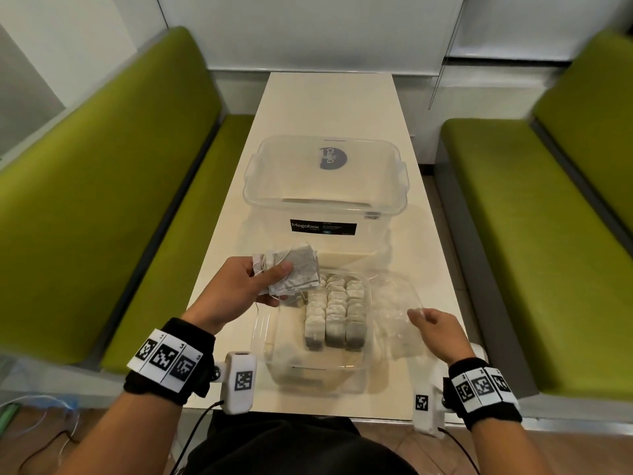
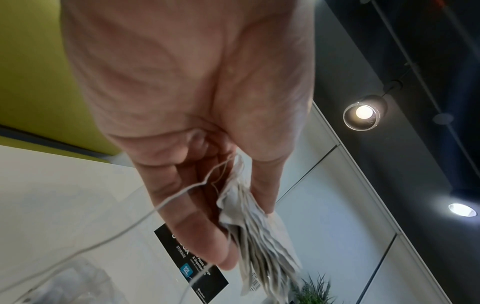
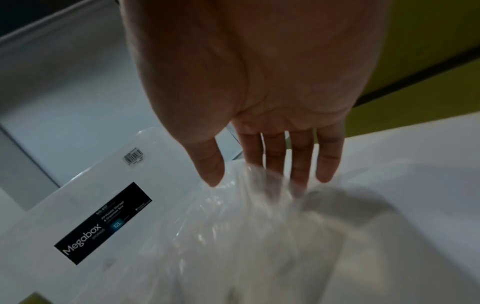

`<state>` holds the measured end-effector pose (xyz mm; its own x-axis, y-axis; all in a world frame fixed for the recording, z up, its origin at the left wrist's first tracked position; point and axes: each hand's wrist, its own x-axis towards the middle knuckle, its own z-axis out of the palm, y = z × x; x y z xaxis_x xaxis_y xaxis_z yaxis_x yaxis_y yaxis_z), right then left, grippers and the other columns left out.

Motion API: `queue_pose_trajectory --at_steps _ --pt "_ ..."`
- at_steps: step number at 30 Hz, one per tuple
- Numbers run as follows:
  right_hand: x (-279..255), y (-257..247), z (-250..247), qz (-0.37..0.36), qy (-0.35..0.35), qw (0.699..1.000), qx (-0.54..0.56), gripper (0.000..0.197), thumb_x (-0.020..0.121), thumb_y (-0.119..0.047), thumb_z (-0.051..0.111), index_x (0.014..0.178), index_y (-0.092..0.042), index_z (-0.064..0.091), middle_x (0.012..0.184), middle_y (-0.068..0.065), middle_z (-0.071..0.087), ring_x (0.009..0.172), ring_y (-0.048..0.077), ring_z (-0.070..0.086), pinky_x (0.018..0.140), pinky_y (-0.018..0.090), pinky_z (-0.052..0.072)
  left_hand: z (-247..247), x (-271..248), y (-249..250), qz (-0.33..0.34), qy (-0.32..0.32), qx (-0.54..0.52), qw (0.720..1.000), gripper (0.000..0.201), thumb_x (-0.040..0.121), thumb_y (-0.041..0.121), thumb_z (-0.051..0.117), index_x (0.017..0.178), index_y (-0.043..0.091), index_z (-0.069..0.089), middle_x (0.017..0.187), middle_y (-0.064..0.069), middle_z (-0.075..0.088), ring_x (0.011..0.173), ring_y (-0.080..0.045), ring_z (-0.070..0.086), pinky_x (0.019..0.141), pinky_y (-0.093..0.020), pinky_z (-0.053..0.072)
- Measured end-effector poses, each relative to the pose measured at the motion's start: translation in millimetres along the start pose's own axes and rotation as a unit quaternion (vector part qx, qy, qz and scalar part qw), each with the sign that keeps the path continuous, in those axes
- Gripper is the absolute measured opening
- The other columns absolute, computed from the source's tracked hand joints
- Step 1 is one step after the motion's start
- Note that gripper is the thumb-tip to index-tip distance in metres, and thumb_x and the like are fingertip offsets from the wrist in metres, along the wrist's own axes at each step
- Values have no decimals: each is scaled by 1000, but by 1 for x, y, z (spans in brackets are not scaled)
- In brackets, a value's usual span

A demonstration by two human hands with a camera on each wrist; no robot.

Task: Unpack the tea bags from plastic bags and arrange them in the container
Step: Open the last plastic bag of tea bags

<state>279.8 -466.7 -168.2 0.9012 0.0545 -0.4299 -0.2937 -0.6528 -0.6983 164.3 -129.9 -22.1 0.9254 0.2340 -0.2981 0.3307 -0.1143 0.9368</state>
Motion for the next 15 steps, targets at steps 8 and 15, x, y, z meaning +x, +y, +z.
queue_pose_trajectory --at_steps 8,15 --pt "-40 -78 -28 -151 85 982 74 44 92 -51 67 125 -21 68 120 -6 69 115 15 63 107 41 48 6 -6 16 27 -78 74 994 27 95 32 67 90 7 77 84 -10 78 70 -17 72 66 -25 59" --pt "-78 -152 -7 -167 -290 926 172 70 89 -72 38 126 -21 69 113 3 75 102 16 71 89 37 57 16 -10 49 71 -261 194 943 15 94 33 69 99 21 77 90 -1 77 74 -16 69 67 -28 58"
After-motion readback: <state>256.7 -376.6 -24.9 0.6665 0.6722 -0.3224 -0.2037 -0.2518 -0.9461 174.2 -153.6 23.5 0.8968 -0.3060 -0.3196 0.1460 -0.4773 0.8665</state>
